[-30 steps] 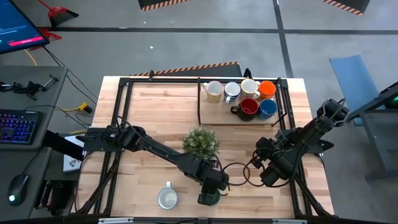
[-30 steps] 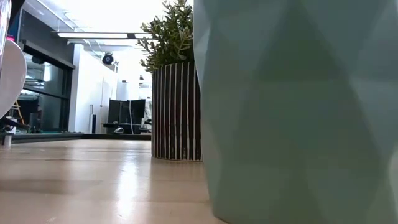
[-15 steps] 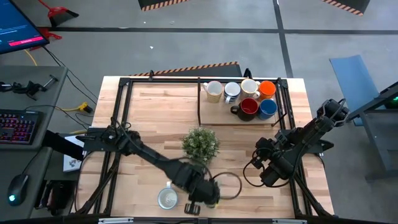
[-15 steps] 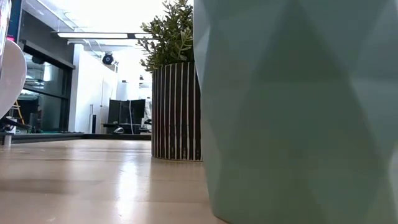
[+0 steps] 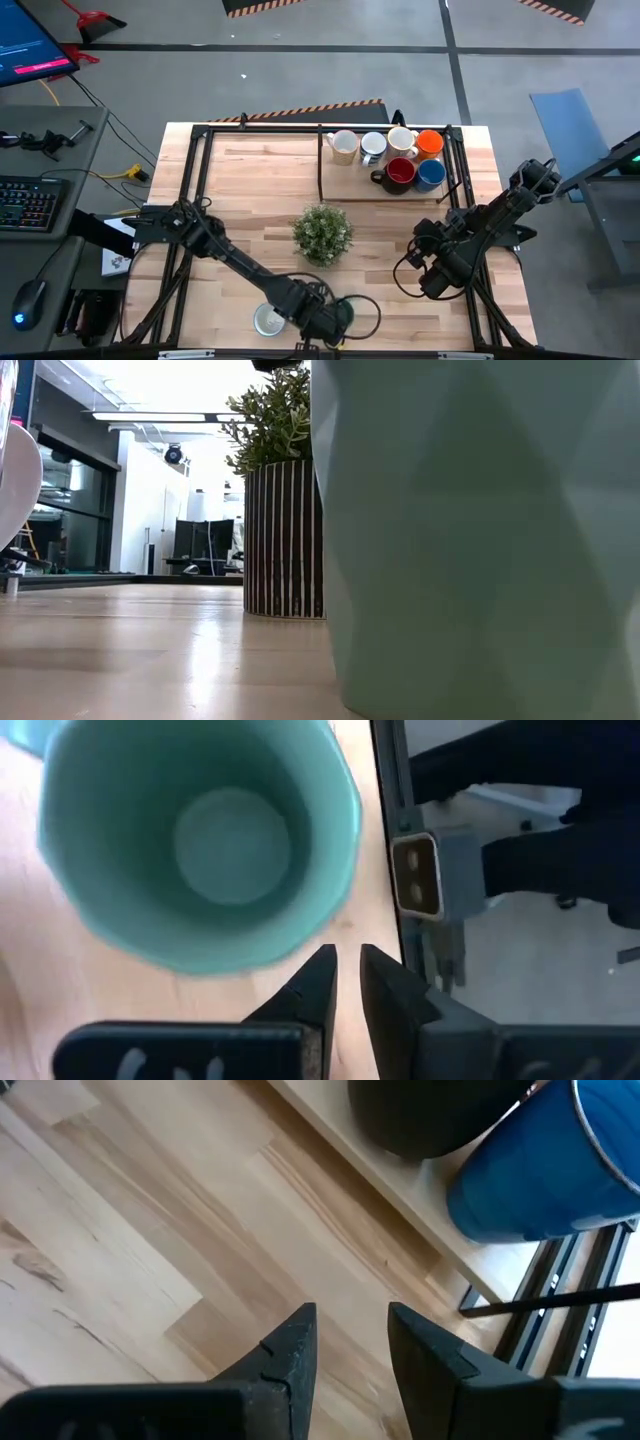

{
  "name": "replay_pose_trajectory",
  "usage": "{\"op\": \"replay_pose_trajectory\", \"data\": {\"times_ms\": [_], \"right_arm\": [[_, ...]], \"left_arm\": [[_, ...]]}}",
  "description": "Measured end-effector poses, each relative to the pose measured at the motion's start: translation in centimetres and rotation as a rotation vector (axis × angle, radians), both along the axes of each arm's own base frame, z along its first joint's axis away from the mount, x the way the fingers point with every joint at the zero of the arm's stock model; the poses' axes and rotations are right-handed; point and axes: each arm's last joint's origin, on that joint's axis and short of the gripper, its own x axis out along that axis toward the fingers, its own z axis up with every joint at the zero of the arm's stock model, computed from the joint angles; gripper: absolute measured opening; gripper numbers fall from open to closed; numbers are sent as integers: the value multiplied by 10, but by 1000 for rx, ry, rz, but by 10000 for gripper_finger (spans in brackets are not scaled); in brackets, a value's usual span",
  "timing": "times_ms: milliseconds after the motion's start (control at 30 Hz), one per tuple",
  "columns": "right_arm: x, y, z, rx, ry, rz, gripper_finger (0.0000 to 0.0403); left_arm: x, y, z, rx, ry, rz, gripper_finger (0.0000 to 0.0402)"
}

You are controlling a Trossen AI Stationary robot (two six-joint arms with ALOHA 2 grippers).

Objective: Place coffee mugs
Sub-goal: Put the green mug on the shelf

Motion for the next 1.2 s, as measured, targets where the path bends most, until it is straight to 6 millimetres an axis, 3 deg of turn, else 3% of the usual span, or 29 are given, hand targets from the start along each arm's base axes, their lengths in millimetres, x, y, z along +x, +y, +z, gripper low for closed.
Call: {"op": "replay_pose_trajectory", "data": {"times_ms": [133,533,733,867,1033,1200], "right_arm": [[0,0,0,9,9,-5,103],[-1,0,0,21,19,-14,103],[0,0,0,14,7,-8,103],[3,3,-1,9,-16,45,103],[13,12,12,-49,-104,198,103],[23,30,38,-43,-170,363,103]], "left_arm": [[5,8,-11,39,-11,5,35],[41,48,-5,71,-195,-49,35],[49,63,-4,151,-238,-7,35],[39,55,11,132,-178,-43,35],[21,41,58,113,-167,-58,35],[-31,47,100,167,-103,-14,35]]}}
